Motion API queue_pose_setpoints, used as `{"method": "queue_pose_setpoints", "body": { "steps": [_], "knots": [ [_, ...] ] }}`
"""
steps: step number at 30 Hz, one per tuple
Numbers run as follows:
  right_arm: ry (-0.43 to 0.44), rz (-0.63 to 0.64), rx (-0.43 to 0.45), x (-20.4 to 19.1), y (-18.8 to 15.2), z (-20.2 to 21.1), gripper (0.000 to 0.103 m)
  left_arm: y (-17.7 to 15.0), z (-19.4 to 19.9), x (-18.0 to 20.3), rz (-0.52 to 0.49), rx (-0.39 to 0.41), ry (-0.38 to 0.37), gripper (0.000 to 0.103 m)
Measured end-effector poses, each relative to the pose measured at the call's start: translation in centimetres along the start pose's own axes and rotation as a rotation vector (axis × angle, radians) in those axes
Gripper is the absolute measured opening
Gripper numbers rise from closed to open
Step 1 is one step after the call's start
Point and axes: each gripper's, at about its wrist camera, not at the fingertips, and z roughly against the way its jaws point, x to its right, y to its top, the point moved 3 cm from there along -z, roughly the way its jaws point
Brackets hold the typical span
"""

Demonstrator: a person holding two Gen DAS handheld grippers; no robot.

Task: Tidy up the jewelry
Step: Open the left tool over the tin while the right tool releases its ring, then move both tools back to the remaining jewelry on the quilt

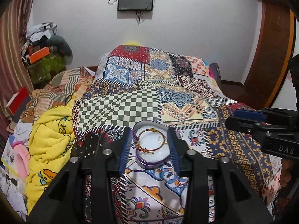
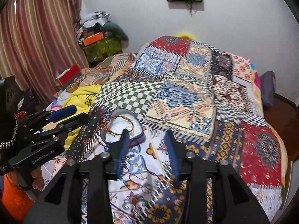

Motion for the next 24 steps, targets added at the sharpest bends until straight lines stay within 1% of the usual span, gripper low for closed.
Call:
{"method": "queue_pose_setpoints", "body": {
  "steps": [1, 4, 9, 14, 21, 24],
  "knots": [
    [-0.013, -0.001, 0.007, 0.2, -0.2, 0.5, 0.044, 0.0, 0.2, 0.2, -0.002, 0.002, -0.001, 0.044],
    [-0.051, 0.001, 0.012, 0.6, -1.0, 1.4, 0.044, -0.4, 1.0, 1.2, -0.015, -0.002, -0.024, 0.045],
    [-0.066, -0.027, 0.007, 1.8, -2.3, 2.6, 0.044, -1.6, 1.2, 2.8, -0.039, -0.038, -0.041, 0.045],
    [-0.078, -0.060, -0.009, 3.2, -3.9, 3.2, 0.044, -3.0, 0.5, 4.3, -0.044, -0.086, -0.063, 0.045],
    [-0.081, -0.099, -0.064, 4.8, -6.5, 2.6, 0.044, -5.0, -1.2, 5.7, -0.059, -0.160, -0.082, 0.045],
    [-0.069, -0.117, -0.100, 5.4, -7.7, 1.8, 0.044, -6.0, -2.0, 6.1, -0.072, -0.192, -0.077, 0.045]
  ]
}}
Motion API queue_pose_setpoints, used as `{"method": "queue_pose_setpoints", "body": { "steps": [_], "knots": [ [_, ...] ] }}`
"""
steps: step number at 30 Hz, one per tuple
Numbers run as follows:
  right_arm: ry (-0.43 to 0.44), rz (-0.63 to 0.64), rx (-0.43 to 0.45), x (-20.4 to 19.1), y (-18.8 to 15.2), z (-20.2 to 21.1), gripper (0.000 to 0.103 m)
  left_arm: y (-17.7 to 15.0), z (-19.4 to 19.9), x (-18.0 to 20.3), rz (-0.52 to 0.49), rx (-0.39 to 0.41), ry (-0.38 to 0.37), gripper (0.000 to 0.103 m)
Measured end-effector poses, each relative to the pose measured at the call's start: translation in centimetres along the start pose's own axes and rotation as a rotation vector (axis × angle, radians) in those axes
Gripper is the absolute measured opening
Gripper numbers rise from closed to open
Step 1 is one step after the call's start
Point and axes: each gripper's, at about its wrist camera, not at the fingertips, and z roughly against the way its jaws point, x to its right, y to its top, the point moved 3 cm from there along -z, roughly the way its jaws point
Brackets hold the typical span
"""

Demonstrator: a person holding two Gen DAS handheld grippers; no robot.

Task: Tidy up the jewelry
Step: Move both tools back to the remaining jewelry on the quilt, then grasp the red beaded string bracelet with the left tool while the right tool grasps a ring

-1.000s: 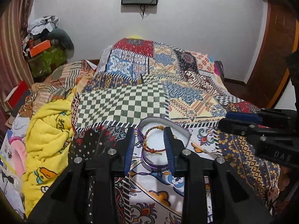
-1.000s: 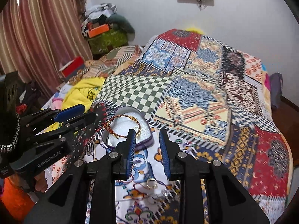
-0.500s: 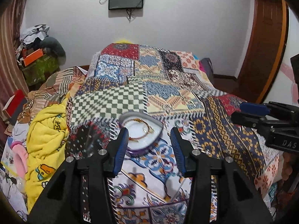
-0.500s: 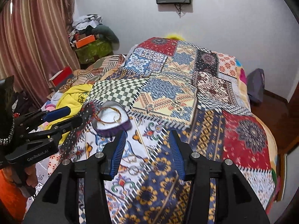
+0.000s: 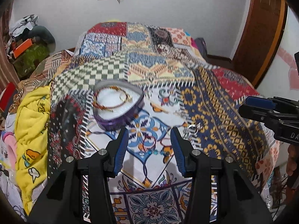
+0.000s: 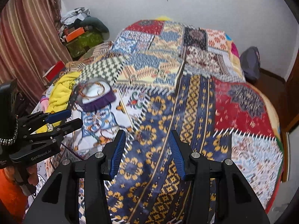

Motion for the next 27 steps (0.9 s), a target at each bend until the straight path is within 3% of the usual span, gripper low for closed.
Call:
{"method": "queue_pose_setpoints", "body": {
  "steps": [11, 20, 22, 27],
  "knots": [
    [0.031, -0.012, -0.094, 0.2, -2.0, -3.8, 0.044, -2.8, -3.6, -0.7, 0.004, -0.108, 0.016, 0.045],
    [0.074, -0.006, -0.124, -0.8, -1.8, -6.0, 0.044, -2.5, -4.9, -0.3, -0.025, -0.100, 0.009, 0.045],
    [0.081, -0.011, -0.127, -0.9, -1.7, -6.4, 0.044, -2.4, -5.2, -0.2, -0.029, -0.096, 0.003, 0.043],
    [0.108, -0.024, -0.145, -1.2, -1.6, -7.6, 0.031, -2.4, -5.6, -0.1, -0.015, -0.087, -0.045, 0.029]
  ]
}}
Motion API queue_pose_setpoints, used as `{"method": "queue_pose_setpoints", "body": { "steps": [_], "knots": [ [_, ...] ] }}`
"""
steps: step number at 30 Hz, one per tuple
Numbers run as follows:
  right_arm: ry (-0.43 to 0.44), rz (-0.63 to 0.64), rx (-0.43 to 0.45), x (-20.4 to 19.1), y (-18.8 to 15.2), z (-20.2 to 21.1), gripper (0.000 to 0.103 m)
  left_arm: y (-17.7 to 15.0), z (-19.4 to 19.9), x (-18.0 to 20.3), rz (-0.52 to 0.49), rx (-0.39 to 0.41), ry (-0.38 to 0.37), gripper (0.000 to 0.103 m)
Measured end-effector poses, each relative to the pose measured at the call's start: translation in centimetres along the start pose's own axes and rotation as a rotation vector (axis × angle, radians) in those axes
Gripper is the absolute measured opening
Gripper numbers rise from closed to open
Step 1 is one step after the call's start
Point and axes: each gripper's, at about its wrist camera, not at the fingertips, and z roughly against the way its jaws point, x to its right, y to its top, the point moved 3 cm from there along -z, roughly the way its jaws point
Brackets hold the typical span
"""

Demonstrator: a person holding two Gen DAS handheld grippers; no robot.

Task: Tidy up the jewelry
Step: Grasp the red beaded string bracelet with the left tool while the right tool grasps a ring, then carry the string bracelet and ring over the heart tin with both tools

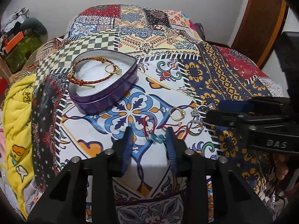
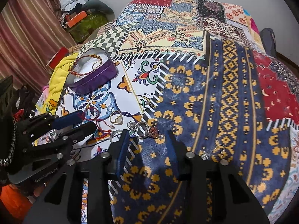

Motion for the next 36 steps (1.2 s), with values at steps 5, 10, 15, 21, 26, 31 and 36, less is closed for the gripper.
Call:
{"method": "queue_pose_setpoints", "body": {
  "steps": [5, 10, 15, 21, 26, 31, 36],
  "knots": [
    [0.002, -0.011, 0.010, 0.1, 0.1, -0.3, 0.016, 0.0, -0.2, -0.5, 0.042, 0.001, -0.043, 0.018],
    [0.009, -0.027, 0.024, 0.4, 0.1, 0.1, 0.012, 0.1, 0.1, -0.7, 0.067, 0.003, -0.052, 0.002],
    [-0.005, -0.023, 0.052, 0.6, 0.3, 1.3, 0.012, 0.1, 0.9, -0.9, 0.089, 0.010, -0.055, 0.002],
    [-0.017, -0.034, 0.088, 0.9, 0.5, 3.1, 0.012, 0.0, 2.5, -1.0, 0.092, 0.038, -0.033, 0.002],
    [-0.026, -0.018, 0.124, 0.5, 1.1, 4.5, 0.012, 0.7, 4.8, -1.3, 0.084, 0.090, -0.012, 0.002],
    [-0.028, 0.006, 0.165, -0.6, 2.0, 5.7, 0.012, 1.5, 6.8, -1.5, 0.078, 0.143, 0.006, 0.002],
    [-0.019, 0.027, 0.198, -1.9, 2.6, 6.7, 0.012, 2.5, 8.4, -1.8, 0.082, 0.191, 0.018, 0.002]
  ]
}}
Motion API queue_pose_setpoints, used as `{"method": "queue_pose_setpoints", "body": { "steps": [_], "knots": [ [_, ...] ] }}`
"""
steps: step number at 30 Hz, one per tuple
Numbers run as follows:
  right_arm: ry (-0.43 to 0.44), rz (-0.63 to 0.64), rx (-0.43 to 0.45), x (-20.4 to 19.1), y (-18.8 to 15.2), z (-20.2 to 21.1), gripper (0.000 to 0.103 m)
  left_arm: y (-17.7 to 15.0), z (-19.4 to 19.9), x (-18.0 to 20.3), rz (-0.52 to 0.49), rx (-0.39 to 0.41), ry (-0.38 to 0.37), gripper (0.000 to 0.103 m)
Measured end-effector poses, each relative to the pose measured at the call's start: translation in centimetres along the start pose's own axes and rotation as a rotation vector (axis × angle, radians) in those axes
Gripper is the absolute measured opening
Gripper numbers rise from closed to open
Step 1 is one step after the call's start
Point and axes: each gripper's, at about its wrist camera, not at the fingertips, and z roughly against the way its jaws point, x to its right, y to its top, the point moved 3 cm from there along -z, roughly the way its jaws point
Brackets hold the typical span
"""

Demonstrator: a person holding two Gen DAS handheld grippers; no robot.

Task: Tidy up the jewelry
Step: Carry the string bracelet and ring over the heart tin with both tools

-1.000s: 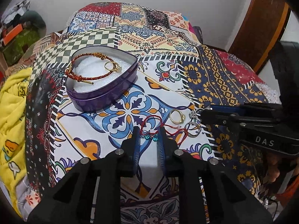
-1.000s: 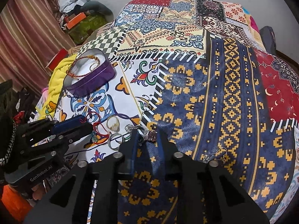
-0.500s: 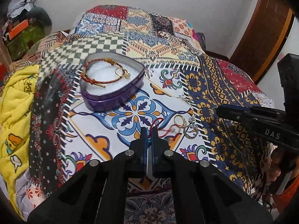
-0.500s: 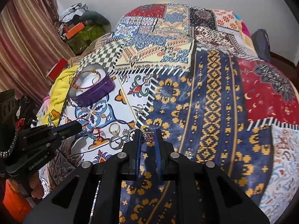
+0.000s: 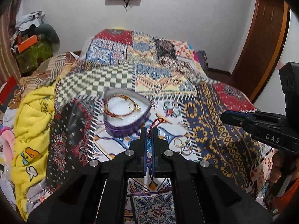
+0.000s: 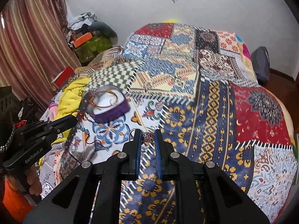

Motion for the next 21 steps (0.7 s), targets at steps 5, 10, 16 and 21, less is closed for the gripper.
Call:
{"method": "queue_pose_setpoints", "body": {
  "steps": [5, 10, 16, 21],
  "knots": [
    [0.013, 0.018, 0.032, -1.2, 1.0, 0.6, 0.012, 1.2, 1.5, -0.8, 0.021, 0.048, 0.005, 0.002],
    [0.030, 0.028, 0.053, -2.2, 2.1, 0.6, 0.012, 2.2, 2.6, -1.7, 0.041, 0.091, 0.014, 0.002],
    [0.054, 0.048, 0.067, -3.4, 3.1, 0.3, 0.012, 3.8, 3.4, -3.1, 0.047, 0.142, 0.044, 0.002],
    [0.070, 0.071, 0.072, -4.5, 3.8, -0.2, 0.012, 5.1, 3.7, -4.0, 0.044, 0.175, 0.062, 0.002]
  ]
}}
